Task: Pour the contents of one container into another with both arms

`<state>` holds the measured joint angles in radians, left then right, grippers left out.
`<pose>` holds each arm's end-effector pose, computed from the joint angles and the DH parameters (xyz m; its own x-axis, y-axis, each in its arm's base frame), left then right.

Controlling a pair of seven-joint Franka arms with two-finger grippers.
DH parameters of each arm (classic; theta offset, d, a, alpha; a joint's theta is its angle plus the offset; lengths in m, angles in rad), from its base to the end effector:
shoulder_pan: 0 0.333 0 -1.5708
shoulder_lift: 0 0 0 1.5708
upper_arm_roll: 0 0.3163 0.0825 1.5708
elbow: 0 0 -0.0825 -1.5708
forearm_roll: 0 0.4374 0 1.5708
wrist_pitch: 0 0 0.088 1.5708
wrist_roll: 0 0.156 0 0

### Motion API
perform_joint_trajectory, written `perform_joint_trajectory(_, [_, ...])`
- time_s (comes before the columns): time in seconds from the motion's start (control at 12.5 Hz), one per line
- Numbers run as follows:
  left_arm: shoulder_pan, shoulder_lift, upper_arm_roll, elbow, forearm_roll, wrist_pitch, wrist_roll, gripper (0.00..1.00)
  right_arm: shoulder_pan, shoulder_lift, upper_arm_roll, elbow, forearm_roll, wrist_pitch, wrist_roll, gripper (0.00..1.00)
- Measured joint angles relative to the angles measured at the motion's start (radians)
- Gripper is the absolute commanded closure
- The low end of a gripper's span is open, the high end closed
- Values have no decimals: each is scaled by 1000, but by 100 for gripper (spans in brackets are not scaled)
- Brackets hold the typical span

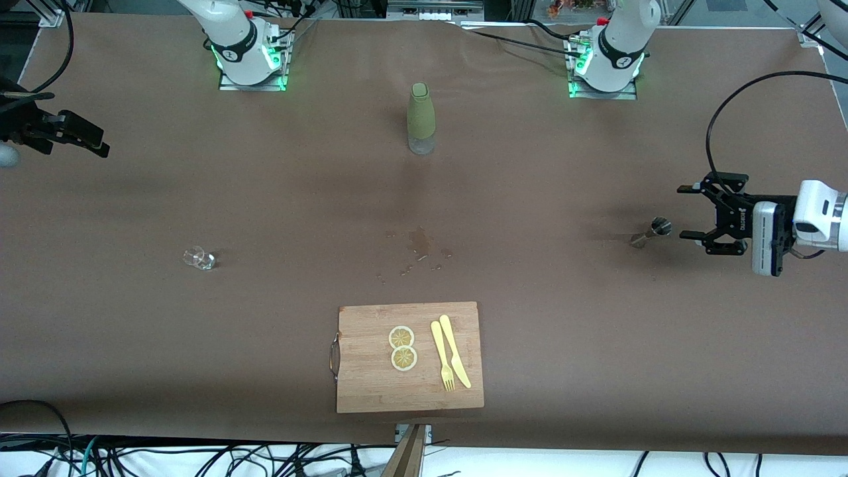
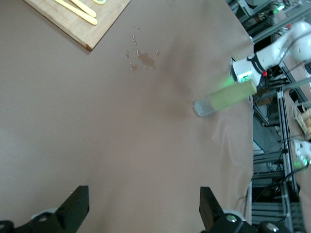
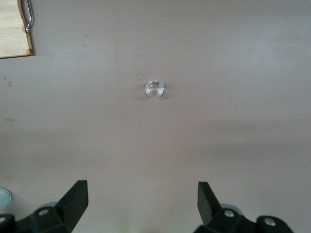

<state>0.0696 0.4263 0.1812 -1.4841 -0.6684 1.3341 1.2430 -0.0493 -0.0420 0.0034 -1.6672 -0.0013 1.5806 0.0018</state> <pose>0.6545 0.0436 0.3711 0.6457 -0.6857 0.3360 -0.6888 -0.3330 0.6440 0.5907 -0.0273 0.5513 0.9979 -0.0476 -0.0446 -0.0476 -0.9989 0.0015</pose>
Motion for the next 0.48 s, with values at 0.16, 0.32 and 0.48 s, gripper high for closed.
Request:
perform_joint_trajectory(0.16, [-18,-18,0,-1,5,10,-88,0,0,0,0,0,0,0,0,0])
perform_joint_trajectory(0.32, [-30,-22,-1,-1,42,24,-137,0,0,0,0,0,0,0,0,0])
perform_joint_trajectory(0.48, [-57,-34,-2,3,88,36,-216,0,0,0,0,0,0,0,0,0])
